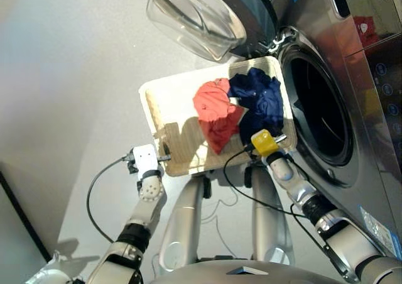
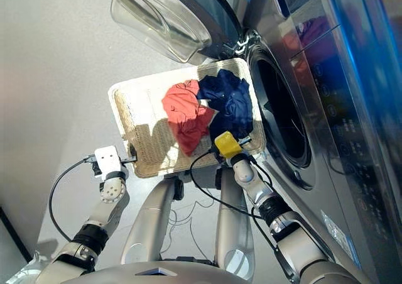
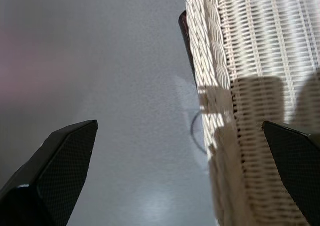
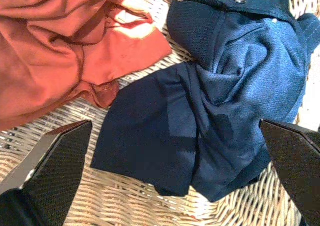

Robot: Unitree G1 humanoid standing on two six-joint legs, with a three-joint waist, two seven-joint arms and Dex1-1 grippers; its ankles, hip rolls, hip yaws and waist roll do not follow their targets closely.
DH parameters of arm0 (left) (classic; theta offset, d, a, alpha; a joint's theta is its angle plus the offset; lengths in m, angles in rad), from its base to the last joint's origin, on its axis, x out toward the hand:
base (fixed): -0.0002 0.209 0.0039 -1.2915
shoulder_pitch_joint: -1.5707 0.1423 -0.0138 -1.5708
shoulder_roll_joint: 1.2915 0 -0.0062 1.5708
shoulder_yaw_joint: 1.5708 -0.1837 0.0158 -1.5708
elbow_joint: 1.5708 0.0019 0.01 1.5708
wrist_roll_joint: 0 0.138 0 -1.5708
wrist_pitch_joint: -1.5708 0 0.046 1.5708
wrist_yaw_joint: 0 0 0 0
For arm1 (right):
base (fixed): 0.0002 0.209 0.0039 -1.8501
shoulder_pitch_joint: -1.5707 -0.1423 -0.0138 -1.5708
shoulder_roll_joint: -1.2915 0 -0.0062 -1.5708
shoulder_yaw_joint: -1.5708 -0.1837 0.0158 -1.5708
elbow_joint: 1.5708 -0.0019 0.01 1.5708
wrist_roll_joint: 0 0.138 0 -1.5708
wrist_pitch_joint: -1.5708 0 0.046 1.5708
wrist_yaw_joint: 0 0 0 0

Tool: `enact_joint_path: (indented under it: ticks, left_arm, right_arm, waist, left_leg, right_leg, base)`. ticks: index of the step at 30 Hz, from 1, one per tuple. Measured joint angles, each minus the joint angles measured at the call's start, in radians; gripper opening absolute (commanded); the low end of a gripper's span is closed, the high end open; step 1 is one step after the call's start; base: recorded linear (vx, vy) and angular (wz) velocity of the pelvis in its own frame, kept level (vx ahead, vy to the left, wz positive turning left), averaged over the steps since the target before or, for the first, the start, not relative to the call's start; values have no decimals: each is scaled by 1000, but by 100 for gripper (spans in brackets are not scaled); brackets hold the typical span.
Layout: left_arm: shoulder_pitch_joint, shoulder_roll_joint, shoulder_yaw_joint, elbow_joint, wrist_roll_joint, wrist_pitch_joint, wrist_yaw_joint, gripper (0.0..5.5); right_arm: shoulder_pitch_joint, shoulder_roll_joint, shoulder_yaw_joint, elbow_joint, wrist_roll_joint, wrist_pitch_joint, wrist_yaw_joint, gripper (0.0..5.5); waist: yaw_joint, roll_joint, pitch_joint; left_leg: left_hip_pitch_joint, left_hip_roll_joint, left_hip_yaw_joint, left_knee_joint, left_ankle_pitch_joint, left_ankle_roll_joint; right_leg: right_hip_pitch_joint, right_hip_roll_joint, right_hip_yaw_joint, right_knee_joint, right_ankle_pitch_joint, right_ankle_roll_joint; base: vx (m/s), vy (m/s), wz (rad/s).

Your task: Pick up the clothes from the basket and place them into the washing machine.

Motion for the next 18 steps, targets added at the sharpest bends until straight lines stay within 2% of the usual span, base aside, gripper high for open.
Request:
enact_joint_path:
  ticks: [5,7,8,10,11,12,15,16,18]
  left_arm:
    - [-8,77,-22,-131,67,-6,-12,550]
    - [-29,109,-52,-156,143,-4,-7,550]
    - [-42,120,-68,-162,191,-1,10,550]
    - [-59,134,-82,-201,265,0,21,550]
    - [-72,135,-95,-217,270,-2,26,550]
    - [-91,134,-111,-220,273,-4,24,550]
    - [-153,114,-179,-195,181,-10,-31,550]
    - [-172,90,-187,-160,103,-25,-72,550]
    - [-203,58,-201,-101,-3,-26,-127,550]
  right_arm:
    - [3,0,-2,0,0,-1,-3,550]
    - [5,0,-2,11,0,-7,-7,550]
    - [5,0,-1,19,0,-16,-11,550]
    - [1,2,5,28,0,-20,-12,550]
    - [3,2,10,28,0,-21,-13,550]
    - [2,1,12,29,0,-21,-13,550]
    - [-1,0,13,28,0,-20,-12,550]
    - [-2,0,14,26,0,-20,-12,550]
    - [-4,-1,13,21,1,-20,-12,550]
  waist:
    - [8,7,-4]
    - [17,16,-10]
    - [22,22,-14]
    - [21,27,-17]
    - [19,28,-18]
    - [16,28,-19]
    - [12,28,-19]
    - [2,29,-19]
    - [-16,28,-20]
  left_leg:
    - [1,1,0,2,2,-2]
    - [0,1,0,3,2,-2]
    - [-2,1,0,3,3,-4]
    - [-3,1,0,5,2,-4]
    - [-2,2,0,6,3,-5]
    - [-3,2,0,9,2,-5]
    - [-5,3,1,15,2,-5]
    - [-7,3,2,18,1,-4]
    - [-13,4,4,20,0,-4]
  right_leg:
    - [0,0,0,2,0,0]
    - [0,1,1,1,0,0]
    - [-1,1,0,2,6,-8]
    - [-2,1,-4,2,0,1]
    - [-1,1,-2,3,7,-10]
    - [-1,3,0,1,1,-1]
    - [-1,4,1,0,3,-2]
    - [-1,4,1,0,4,-1]
    - [-5,7,3,-5,8,-1]
  base:
    - [0,0,0]
    - [-56,11,4]
    - [0,0,0]
    - [47,3,0]
    - [0,0,0]
    - [0,0,0]
    - [0,0,0]
    - [0,0,0]
    - [0,0,0]
